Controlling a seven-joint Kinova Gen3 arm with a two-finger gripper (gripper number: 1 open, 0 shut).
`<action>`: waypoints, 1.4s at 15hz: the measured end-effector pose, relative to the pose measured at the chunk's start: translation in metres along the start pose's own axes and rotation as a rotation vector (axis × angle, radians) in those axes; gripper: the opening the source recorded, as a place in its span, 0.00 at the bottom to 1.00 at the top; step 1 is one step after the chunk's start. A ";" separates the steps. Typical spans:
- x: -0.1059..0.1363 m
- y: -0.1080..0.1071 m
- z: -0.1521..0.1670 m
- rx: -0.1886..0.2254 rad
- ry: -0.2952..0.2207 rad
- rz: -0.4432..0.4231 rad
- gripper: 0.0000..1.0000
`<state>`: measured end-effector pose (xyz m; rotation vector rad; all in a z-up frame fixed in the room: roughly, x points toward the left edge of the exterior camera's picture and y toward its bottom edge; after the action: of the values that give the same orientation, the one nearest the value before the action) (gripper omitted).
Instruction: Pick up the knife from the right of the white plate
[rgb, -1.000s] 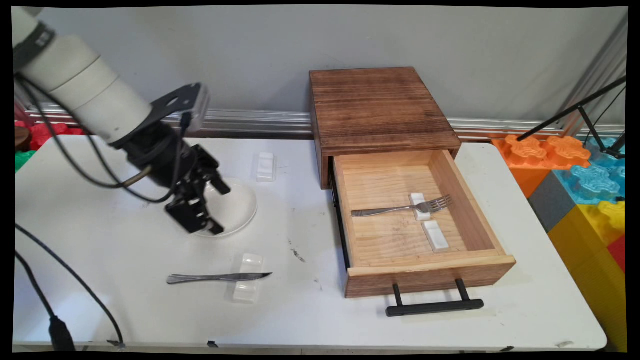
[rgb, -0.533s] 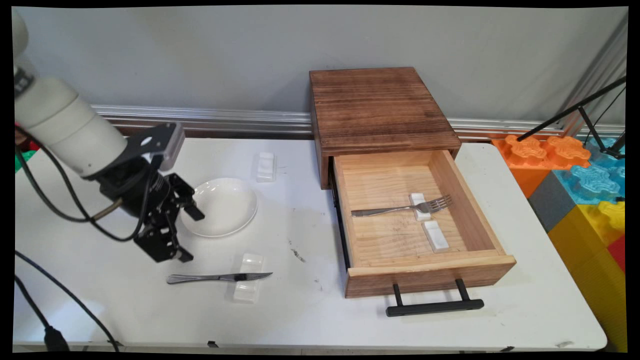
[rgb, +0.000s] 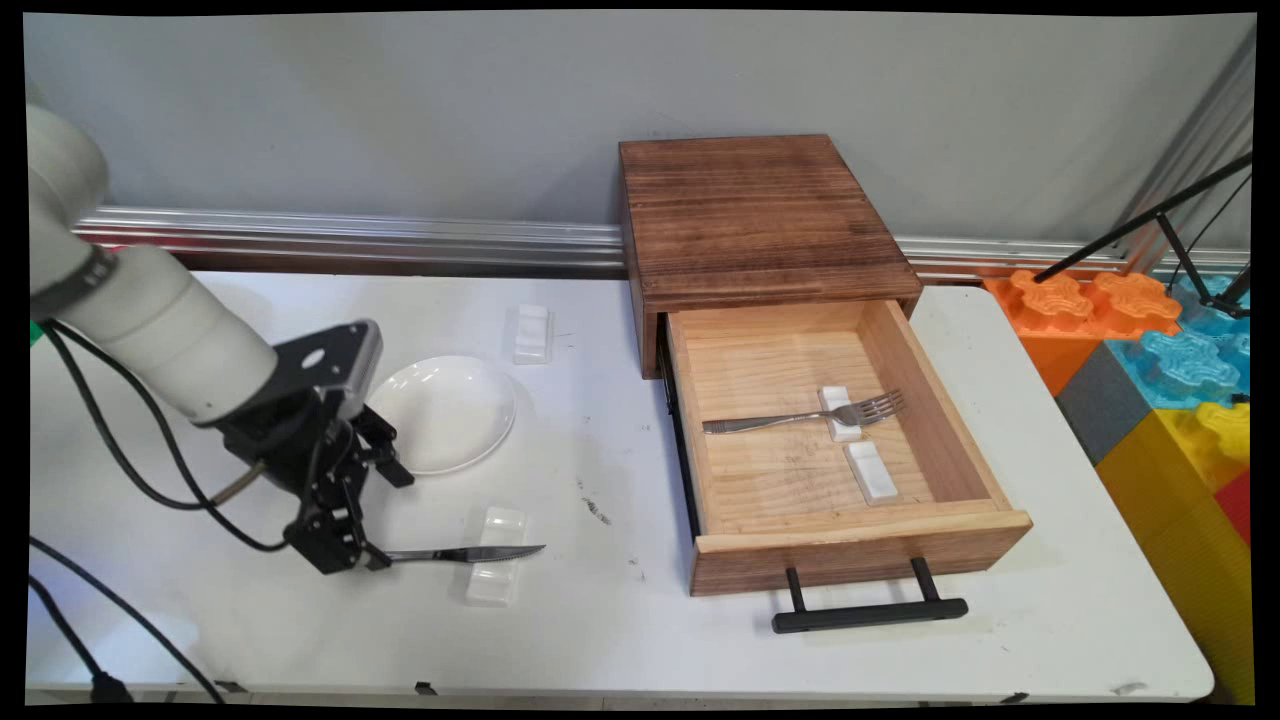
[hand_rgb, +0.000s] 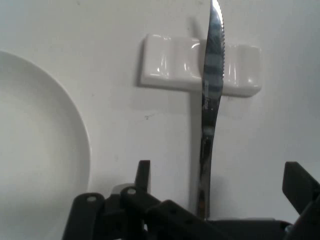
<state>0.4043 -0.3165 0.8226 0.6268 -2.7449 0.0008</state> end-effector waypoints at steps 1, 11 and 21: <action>-0.001 0.000 0.008 0.000 0.001 0.003 1.00; -0.007 -0.002 0.048 -0.003 0.007 0.032 1.00; -0.007 -0.003 0.063 -0.002 0.026 0.044 0.00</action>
<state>0.3915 -0.3209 0.7602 0.5614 -2.7327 0.0159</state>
